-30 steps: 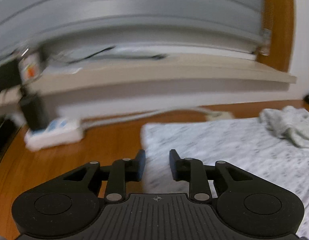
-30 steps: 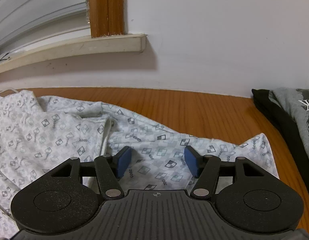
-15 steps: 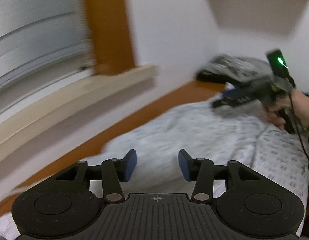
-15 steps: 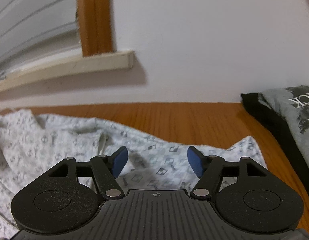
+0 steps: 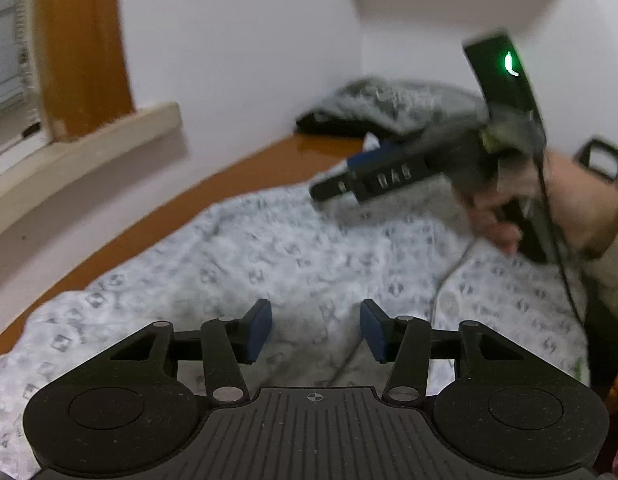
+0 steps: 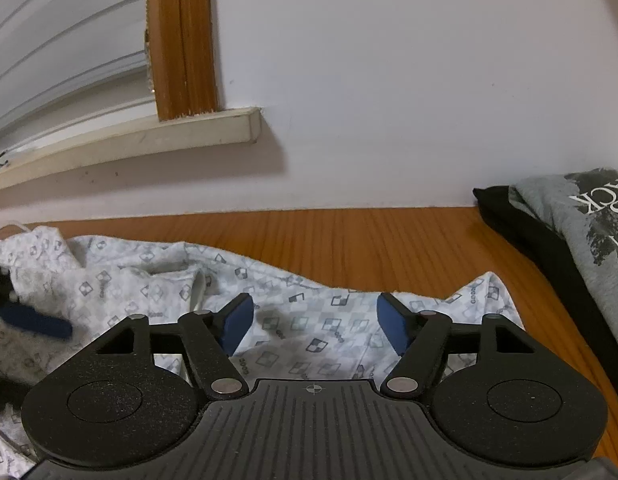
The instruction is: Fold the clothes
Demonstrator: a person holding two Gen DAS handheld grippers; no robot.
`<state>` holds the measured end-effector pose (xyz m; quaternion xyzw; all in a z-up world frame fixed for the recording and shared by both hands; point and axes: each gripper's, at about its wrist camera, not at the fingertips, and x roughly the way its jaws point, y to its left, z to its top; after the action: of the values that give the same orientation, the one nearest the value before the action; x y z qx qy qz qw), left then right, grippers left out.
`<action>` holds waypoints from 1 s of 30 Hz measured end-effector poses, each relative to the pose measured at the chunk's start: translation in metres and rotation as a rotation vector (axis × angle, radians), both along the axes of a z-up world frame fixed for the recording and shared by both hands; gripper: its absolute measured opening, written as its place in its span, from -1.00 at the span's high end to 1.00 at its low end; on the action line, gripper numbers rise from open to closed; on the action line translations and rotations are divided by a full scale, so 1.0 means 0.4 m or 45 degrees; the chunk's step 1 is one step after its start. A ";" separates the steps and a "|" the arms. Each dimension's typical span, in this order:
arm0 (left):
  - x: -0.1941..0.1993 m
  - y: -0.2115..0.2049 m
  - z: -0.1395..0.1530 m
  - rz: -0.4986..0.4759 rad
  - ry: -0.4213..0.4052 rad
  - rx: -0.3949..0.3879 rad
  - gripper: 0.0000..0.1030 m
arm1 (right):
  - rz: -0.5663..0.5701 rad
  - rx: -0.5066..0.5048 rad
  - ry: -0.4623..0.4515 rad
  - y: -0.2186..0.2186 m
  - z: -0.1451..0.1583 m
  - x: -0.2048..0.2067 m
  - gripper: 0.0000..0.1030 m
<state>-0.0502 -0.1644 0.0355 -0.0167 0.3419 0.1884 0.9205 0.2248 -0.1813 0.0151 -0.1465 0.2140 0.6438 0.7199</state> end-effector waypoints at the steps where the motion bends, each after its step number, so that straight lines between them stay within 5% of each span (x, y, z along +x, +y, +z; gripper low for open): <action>1: 0.006 0.000 -0.006 0.006 0.010 0.012 0.02 | 0.001 0.000 0.000 -0.001 0.000 0.000 -0.35; 3: 0.004 0.009 -0.009 0.025 0.004 -0.007 0.35 | -0.001 -0.003 -0.003 0.000 -0.001 0.000 -0.36; 5: -0.008 0.024 -0.003 0.047 -0.023 -0.053 0.89 | -0.002 -0.004 -0.007 0.001 -0.001 -0.001 -0.36; 6: -0.022 0.027 0.007 0.055 -0.048 -0.055 0.92 | -0.003 -0.005 -0.009 0.001 -0.001 -0.002 -0.36; 14: -0.287 0.071 0.205 0.209 -0.221 0.068 0.97 | -0.003 -0.004 0.000 0.000 -0.003 0.002 -0.36; 20: -0.595 0.155 0.349 0.507 -0.307 0.184 0.97 | 0.002 -0.018 -0.003 0.004 -0.004 0.000 -0.36; 25: -0.792 0.211 0.383 0.714 -0.286 0.205 0.96 | 0.003 -0.029 -0.011 0.006 -0.002 -0.004 -0.36; 30: -0.904 0.249 0.343 0.880 -0.219 0.157 0.85 | 0.006 -0.041 -0.024 0.009 -0.002 -0.007 -0.37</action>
<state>-0.4118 -0.0648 0.1726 -0.0916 0.2253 0.5068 0.8271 0.2218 -0.1779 0.0144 -0.1646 0.2171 0.6405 0.7180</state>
